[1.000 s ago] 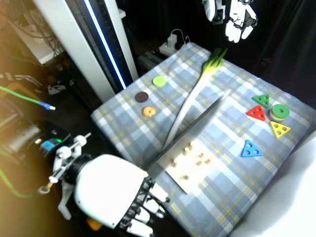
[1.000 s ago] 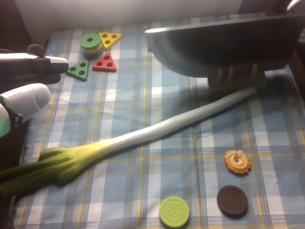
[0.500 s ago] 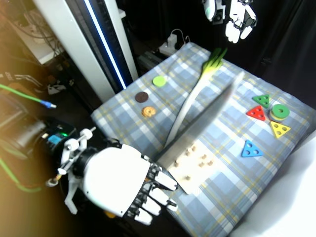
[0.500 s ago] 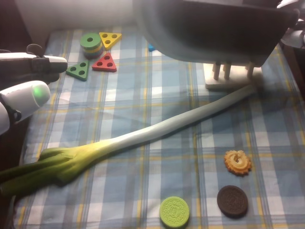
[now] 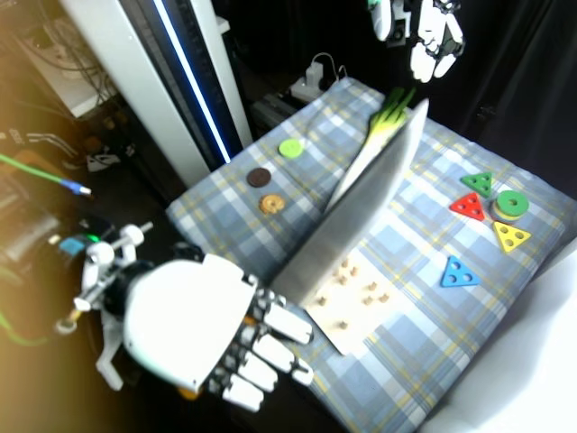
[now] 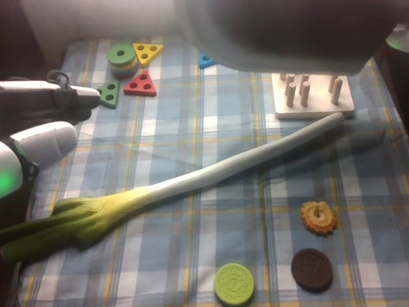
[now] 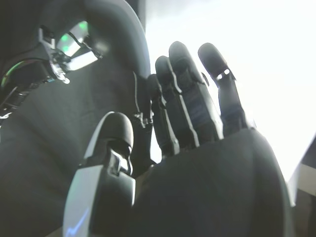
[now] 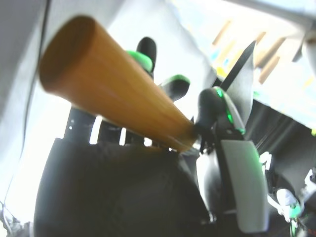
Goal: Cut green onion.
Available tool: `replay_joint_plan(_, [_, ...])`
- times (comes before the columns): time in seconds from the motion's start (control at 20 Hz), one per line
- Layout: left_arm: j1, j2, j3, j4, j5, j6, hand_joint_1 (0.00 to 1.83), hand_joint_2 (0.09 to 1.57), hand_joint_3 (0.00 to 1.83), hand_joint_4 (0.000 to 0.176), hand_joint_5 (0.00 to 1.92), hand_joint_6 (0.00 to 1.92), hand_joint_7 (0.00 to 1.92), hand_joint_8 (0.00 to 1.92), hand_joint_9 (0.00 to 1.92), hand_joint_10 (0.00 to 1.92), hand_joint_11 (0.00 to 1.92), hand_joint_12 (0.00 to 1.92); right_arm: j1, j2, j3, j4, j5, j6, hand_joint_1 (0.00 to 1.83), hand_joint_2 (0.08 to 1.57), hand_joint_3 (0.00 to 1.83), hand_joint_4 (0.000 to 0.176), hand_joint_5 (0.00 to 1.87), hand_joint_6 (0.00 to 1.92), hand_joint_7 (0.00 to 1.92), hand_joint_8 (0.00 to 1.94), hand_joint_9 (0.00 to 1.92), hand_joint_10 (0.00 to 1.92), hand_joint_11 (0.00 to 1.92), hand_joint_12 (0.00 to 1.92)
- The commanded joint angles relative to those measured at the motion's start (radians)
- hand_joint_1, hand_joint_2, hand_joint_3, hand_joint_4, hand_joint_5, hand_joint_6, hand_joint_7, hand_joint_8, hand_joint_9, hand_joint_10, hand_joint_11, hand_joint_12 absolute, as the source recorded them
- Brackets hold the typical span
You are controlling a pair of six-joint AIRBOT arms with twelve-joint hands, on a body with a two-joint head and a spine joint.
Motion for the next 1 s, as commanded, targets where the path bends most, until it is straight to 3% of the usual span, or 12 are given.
replay_joint_plan(0.0, [-0.011, 0.003, 0.004, 0.003, -0.104, -0.007, 0.19, 1.46, 0.01, 0.0, 0.61, 0.0, 0.66, 0.0, 0.64, 0.0, 0.12, 1.0, 0.017, 0.021, -0.003, 0.031, 0.182, 0.01, 0.27, 1.52, 0.0, 0.112, 0.49, 1.92, 0.76, 1.94, 0.95, 1.92, 1.06, 1.92])
replay_joint_plan(0.05, [-0.014, 0.004, 0.006, 0.017, -0.09, -0.004, 0.06, 1.49, 0.01, 0.0, 0.57, 0.01, 0.64, 0.0, 0.61, 0.0, 0.1, 0.97, 0.017, 0.035, -0.022, 0.035, 0.22, 0.01, 0.17, 1.53, 0.0, 0.061, 0.32, 1.92, 0.56, 1.94, 0.75, 1.92, 0.9, 1.92])
replay_joint_plan(0.1, [-0.019, 0.007, 0.004, 0.028, -0.068, 0.015, 0.01, 1.5, 0.01, 0.0, 0.55, 0.0, 0.63, 0.0, 0.59, 0.0, 0.08, 0.95, 0.017, 0.044, -0.036, 0.035, 0.242, 0.01, 0.21, 1.53, 0.0, 0.063, 0.41, 1.92, 0.67, 1.94, 0.88, 1.92, 1.02, 1.92])
replay_joint_plan(0.15, [-0.038, 0.008, -0.002, 0.041, -0.022, 0.073, 0.0, 1.51, 0.0, 0.0, 0.52, 0.0, 0.61, 0.0, 0.53, 0.0, 0.05, 0.85, 0.017, 0.048, -0.052, 0.033, 0.26, 0.01, 0.23, 1.51, 0.0, 0.133, 0.58, 1.92, 0.9, 1.94, 1.14, 1.92, 1.24, 1.92])
replay_joint_plan(0.25, [-0.07, 0.007, -0.013, 0.049, 0.041, 0.158, 0.0, 1.5, 0.0, 0.0, 0.47, 0.0, 0.59, 0.0, 0.48, 0.0, 0.03, 0.78, 0.017, 0.054, -0.066, 0.03, 0.278, 0.01, 0.24, 1.51, 0.0, 0.131, 0.58, 1.92, 0.93, 1.94, 1.2, 1.92, 1.33, 1.92])
replay_joint_plan(0.35, [-0.132, -0.009, -0.029, 0.049, 0.143, 0.301, 0.0, 1.47, 0.0, 0.0, 0.42, 0.0, 0.52, 0.0, 0.44, 0.0, 0.02, 0.75, 0.014, 0.059, -0.079, 0.026, 0.296, 0.01, 0.28, 1.51, 0.0, 0.104, 0.62, 1.92, 0.99, 1.94, 1.24, 1.92, 1.37, 1.92])
replay_joint_plan(0.45, [-0.175, -0.042, -0.033, 0.043, 0.21, 0.407, 0.0, 1.44, 0.0, 0.0, 0.31, 0.0, 0.33, 0.0, 0.31, 0.0, 0.0, 0.64, 0.002, 0.066, -0.09, 0.025, 0.308, 0.01, 0.27, 1.51, 0.0, 0.116, 0.63, 1.92, 1.03, 1.94, 1.29, 1.92, 1.42, 1.92])
replay_joint_plan(0.6, [-0.213, -0.075, -0.033, 0.063, 0.295, 0.47, 0.0, 1.43, 0.0, 0.0, 0.13, 0.0, 0.13, 0.0, 0.12, 0.0, 0.0, 0.32, -0.001, 0.063, -0.101, 0.024, 0.31, 0.01, 0.27, 1.53, 0.01, 0.123, 0.65, 1.92, 1.06, 1.94, 1.33, 1.92, 1.45, 1.92])
replay_joint_plan(0.7, [-0.231, -0.094, -0.032, 0.079, 0.355, 0.499, 0.0, 1.41, 0.0, 0.0, 0.07, 0.0, 0.04, 0.0, 0.07, 0.0, 0.0, 0.05, -0.001, 0.053, -0.103, 0.021, 0.309, 0.01, 0.3, 1.54, 0.0, 0.1, 0.58, 1.92, 1.01, 1.94, 1.31, 1.92, 1.44, 1.92])
replay_joint_plan(0.8, [-0.247, -0.111, -0.032, 0.086, 0.407, 0.542, 0.0, 1.39, 0.0, 0.0, 0.07, 0.01, 0.06, 0.01, 0.09, 0.01, 0.01, 0.04, -0.005, 0.05, -0.103, 0.018, 0.304, 0.01, 0.31, 1.53, 0.0, 0.107, 0.59, 1.92, 1.0, 1.94, 1.29, 1.92, 1.41, 1.92])
replay_joint_plan(0.9, [-0.271, -0.135, -0.025, 0.109, 0.476, 0.572, 0.0, 1.39, 0.0, 0.0, 0.1, 0.0, 0.1, 0.0, 0.1, 0.0, 0.03, 0.06, -0.008, 0.05, -0.103, 0.015, 0.29, 0.01, 0.32, 1.55, 0.0, 0.097, 0.57, 1.92, 1.0, 1.94, 1.29, 1.92, 1.41, 1.92])
replay_joint_plan(0.95, [-0.282, -0.146, -0.019, 0.118, 0.502, 0.572, 0.0, 1.37, 0.0, 0.0, 0.02, 0.0, 0.03, 0.0, 0.02, 0.0, 0.0, 0.0, -0.009, 0.05, -0.103, 0.012, 0.286, 0.01, 0.33, 1.54, 0.0, 0.116, 0.59, 1.92, 0.99, 1.94, 1.26, 1.92, 1.37, 1.92])
